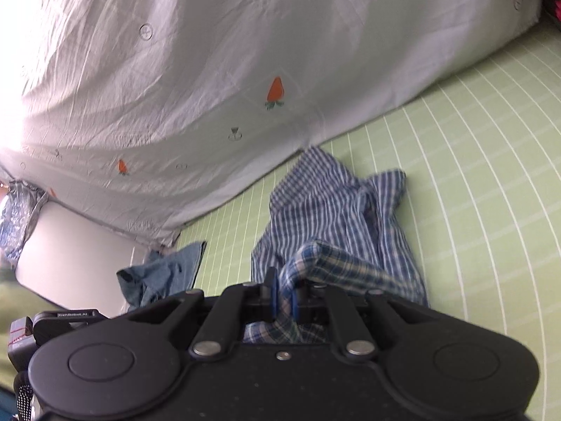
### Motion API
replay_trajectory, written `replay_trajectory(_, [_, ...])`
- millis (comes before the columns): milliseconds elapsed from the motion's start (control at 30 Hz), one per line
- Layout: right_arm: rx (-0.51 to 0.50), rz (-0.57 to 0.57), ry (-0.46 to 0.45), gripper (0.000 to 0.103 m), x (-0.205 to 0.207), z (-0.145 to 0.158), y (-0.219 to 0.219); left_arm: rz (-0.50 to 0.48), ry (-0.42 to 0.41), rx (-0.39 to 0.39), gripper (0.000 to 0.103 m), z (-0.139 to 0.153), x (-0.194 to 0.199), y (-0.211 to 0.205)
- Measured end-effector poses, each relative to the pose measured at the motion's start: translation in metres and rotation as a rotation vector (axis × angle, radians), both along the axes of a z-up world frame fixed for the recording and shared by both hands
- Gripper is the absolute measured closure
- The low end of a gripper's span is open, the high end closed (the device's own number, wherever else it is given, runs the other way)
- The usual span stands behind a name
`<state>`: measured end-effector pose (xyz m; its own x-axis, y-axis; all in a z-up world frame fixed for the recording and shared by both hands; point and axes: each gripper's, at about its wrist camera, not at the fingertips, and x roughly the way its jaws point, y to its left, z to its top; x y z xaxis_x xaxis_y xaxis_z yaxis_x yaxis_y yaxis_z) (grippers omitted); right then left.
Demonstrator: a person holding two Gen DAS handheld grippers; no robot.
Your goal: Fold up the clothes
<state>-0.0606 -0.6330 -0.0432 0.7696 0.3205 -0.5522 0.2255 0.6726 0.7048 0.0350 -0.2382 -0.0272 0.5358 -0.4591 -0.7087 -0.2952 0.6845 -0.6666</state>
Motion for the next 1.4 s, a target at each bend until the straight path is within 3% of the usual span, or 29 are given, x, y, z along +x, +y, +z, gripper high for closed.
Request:
replay_trajectory(167, [-0.006,-0.040,0.013,0.095,0.069,-0.011,-0.029,-0.046,-0.026,0.000,0.100,-0.011,0.076,-0.030])
replay_trajectory(233, [-0.018,-0.064,0.012,0.090,0.098,-0.018,-0.041,-0.073,-0.050,0.016,0.092,-0.017,0.109,-0.046])
replay_trajectory(267, [-0.028,-0.091,0.016,0.074,0.111,-0.021,-0.045,-0.074,-0.048,0.039,0.085,-0.020,0.122,-0.052])
replay_trajectory(300, [-0.038,-0.121,0.026,0.045,0.122,-0.024,-0.050,-0.079,-0.050,0.064,0.066,-0.022,0.133,-0.058])
replay_trajectory(333, [-0.057,-0.144,0.036,0.032,0.131,-0.025,-0.053,-0.092,-0.066,0.097,0.046,-0.022,0.138,-0.062])
replay_trajectory(367, [-0.078,-0.167,0.045,0.018,0.139,-0.025,-0.057,-0.106,-0.087,0.134,0.038,-0.023,0.142,-0.066])
replay_trajectory(400, [-0.108,-0.171,0.039,0.018,0.144,-0.025,-0.057,-0.120,-0.124,0.183,0.028,-0.026,0.139,-0.069])
replay_trajectory(433, [-0.140,-0.156,0.030,0.017,0.147,-0.026,-0.057,-0.135,-0.154,0.234,0.023,-0.029,0.137,-0.071])
replay_trajectory(533, [-0.228,-0.102,0.061,0.015,0.144,-0.039,-0.050,-0.216,-0.116,0.389,0.023,-0.053,0.123,-0.076])
replay_trajectory(633, [-0.254,-0.054,0.121,0.015,0.134,-0.058,-0.040,-0.299,-0.043,0.457,0.023,-0.080,0.106,-0.074])
replay_trajectory(767, [-0.239,-0.006,0.160,0.013,0.121,-0.078,-0.027,-0.349,0.000,0.472,0.022,-0.100,0.088,-0.070])
replay_trajectory(1067, [-0.249,0.046,0.201,0.007,0.131,-0.102,-0.017,-0.407,0.025,0.483,0.020,-0.122,0.103,-0.081])
replay_trajectory(1400, [-0.195,0.059,0.190,0.001,0.150,-0.114,-0.009,-0.396,0.005,0.421,0.019,-0.132,0.112,-0.082])
